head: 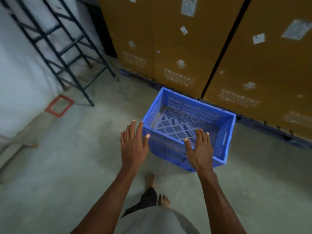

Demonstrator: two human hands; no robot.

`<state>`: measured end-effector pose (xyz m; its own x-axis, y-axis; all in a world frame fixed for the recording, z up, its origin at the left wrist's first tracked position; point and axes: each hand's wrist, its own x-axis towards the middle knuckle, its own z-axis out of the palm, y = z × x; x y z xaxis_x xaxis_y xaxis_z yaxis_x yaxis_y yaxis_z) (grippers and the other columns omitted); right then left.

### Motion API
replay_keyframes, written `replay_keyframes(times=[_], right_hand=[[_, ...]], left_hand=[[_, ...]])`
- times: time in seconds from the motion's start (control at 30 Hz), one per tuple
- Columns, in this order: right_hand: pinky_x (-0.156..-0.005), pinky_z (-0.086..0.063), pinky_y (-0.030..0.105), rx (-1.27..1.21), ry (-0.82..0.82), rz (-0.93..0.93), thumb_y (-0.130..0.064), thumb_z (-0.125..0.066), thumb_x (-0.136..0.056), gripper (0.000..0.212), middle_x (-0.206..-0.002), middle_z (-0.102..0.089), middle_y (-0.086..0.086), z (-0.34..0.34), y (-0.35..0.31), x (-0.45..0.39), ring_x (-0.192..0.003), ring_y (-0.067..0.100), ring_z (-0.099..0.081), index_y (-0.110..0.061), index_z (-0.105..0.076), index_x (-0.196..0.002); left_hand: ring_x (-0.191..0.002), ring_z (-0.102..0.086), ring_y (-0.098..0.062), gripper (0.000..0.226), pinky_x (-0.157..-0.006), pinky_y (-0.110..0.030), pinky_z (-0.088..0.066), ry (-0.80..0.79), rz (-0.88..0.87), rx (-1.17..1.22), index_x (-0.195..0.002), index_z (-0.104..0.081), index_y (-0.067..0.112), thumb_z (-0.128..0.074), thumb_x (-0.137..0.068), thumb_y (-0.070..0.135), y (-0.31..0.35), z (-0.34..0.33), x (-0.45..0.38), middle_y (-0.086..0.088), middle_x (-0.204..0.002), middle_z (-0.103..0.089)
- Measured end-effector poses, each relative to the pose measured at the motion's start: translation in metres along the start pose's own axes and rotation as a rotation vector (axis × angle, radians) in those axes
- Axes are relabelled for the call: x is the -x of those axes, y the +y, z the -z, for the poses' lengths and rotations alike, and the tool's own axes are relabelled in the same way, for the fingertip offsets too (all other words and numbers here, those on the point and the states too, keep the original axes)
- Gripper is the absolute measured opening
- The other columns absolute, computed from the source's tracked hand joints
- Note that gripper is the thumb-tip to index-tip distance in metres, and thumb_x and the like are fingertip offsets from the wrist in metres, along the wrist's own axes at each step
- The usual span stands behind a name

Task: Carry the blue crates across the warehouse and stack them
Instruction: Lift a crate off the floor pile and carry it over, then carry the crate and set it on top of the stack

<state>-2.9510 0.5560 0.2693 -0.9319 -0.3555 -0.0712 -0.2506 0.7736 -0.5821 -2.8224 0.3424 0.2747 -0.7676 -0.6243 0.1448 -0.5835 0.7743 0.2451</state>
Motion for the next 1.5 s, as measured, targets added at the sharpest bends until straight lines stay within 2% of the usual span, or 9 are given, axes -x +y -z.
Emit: replay_keyframes(times=[0.27,0.4,0.5,0.63,0.77,0.93,1.23,1.33,1.5], right_hand=[[-0.12,-0.019,0.049,-0.043,-0.246,0.383,-0.064,-0.037,-0.094,0.079,-0.162,-0.027,0.008,-0.044,-0.087,0.07,-0.152,0.025,-0.012,-0.012,-0.031,-0.154],[-0.119,-0.02,0.04,-0.058,-0.429,0.595,-0.064,-0.039,-0.094,0.077,-0.159,-0.033,0.009,-0.08,-0.151,0.123,-0.15,0.025,-0.02,-0.013,-0.035,-0.152],[-0.117,-0.022,0.035,-0.059,-0.583,0.794,-0.07,-0.033,-0.092,0.084,-0.156,-0.038,0.013,-0.115,-0.198,0.178,-0.146,0.028,-0.03,-0.01,-0.038,-0.15],[-0.12,-0.022,0.037,-0.048,-0.785,0.991,-0.058,-0.042,-0.095,0.072,-0.157,-0.036,0.01,-0.167,-0.253,0.276,-0.147,0.025,-0.028,-0.014,-0.036,-0.152],[-0.117,-0.03,0.045,-0.042,-0.962,1.156,-0.064,-0.037,-0.094,0.073,-0.154,-0.041,0.007,-0.216,-0.304,0.399,-0.143,0.026,-0.034,-0.017,-0.037,-0.151],[-0.119,-0.024,0.044,0.026,-1.21,1.363,-0.06,-0.038,-0.096,0.069,-0.159,-0.033,0.001,-0.263,-0.349,0.55,-0.147,0.021,-0.025,-0.024,-0.03,-0.154],[-0.113,-0.034,0.046,0.157,-1.459,1.683,-0.056,-0.042,-0.097,0.06,-0.153,-0.039,0.002,-0.352,-0.426,0.764,-0.142,0.023,-0.034,-0.029,-0.034,-0.15],[-0.113,-0.034,0.049,0.156,-1.533,1.763,-0.059,-0.04,-0.096,0.062,-0.153,-0.039,0.002,-0.393,-0.455,0.837,-0.142,0.022,-0.034,-0.031,-0.032,-0.15],[-0.116,-0.027,0.043,0.27,-1.651,1.887,-0.058,-0.039,-0.097,0.063,-0.156,-0.035,0.0,-0.439,-0.508,0.956,-0.144,0.019,-0.03,-0.029,-0.031,-0.152]], left_hand=[[-0.143,-0.037,-0.027,0.054,-0.116,-0.05,-0.033,0.154,0.43,0.047,-0.151,-0.043,0.024,-0.039,-0.102,0.048,-0.091,0.074,0.148,-0.007,-0.158,-0.038],[-0.142,-0.038,-0.028,0.055,-0.116,-0.05,-0.033,0.287,0.705,0.05,-0.149,-0.043,0.025,-0.037,-0.101,0.052,-0.144,0.11,0.236,-0.006,-0.157,-0.039],[-0.14,-0.039,-0.028,0.057,-0.116,-0.049,-0.031,0.337,0.905,0.038,-0.149,-0.043,0.025,-0.038,-0.1,0.055,-0.182,0.125,0.313,-0.006,-0.156,-0.039],[-0.139,-0.041,-0.029,0.058,-0.115,-0.048,-0.032,0.414,1.149,0.007,-0.148,-0.045,0.024,-0.038,-0.1,0.056,-0.228,0.148,0.43,-0.007,-0.155,-0.041],[-0.139,-0.042,-0.03,0.056,-0.113,-0.048,-0.034,0.532,1.373,-0.009,-0.145,-0.049,0.022,-0.031,-0.101,0.052,-0.264,0.178,0.553,-0.009,-0.154,-0.043],[-0.137,-0.043,-0.03,0.054,-0.111,-0.045,-0.033,0.634,1.632,-0.059,-0.143,-0.051,0.021,-0.032,-0.102,0.051,-0.292,0.198,0.683,-0.009,-0.152,-0.045],[-0.139,-0.04,-0.027,0.053,-0.112,-0.046,-0.032,0.854,2.08,-0.086,-0.145,-0.047,0.026,-0.03,-0.103,0.054,-0.338,0.223,0.843,-0.005,-0.154,-0.042],[-0.14,-0.039,-0.025,0.054,-0.113,-0.045,-0.03,0.929,2.176,-0.096,-0.144,-0.047,0.027,-0.03,-0.102,0.056,-0.372,0.235,0.888,-0.005,-0.154,-0.043],[-0.144,-0.035,-0.024,0.058,-0.115,-0.043,-0.027,1.045,2.299,-0.039,-0.146,-0.046,0.026,-0.027,-0.101,0.057,-0.431,0.264,0.949,-0.005,-0.156,-0.04]])
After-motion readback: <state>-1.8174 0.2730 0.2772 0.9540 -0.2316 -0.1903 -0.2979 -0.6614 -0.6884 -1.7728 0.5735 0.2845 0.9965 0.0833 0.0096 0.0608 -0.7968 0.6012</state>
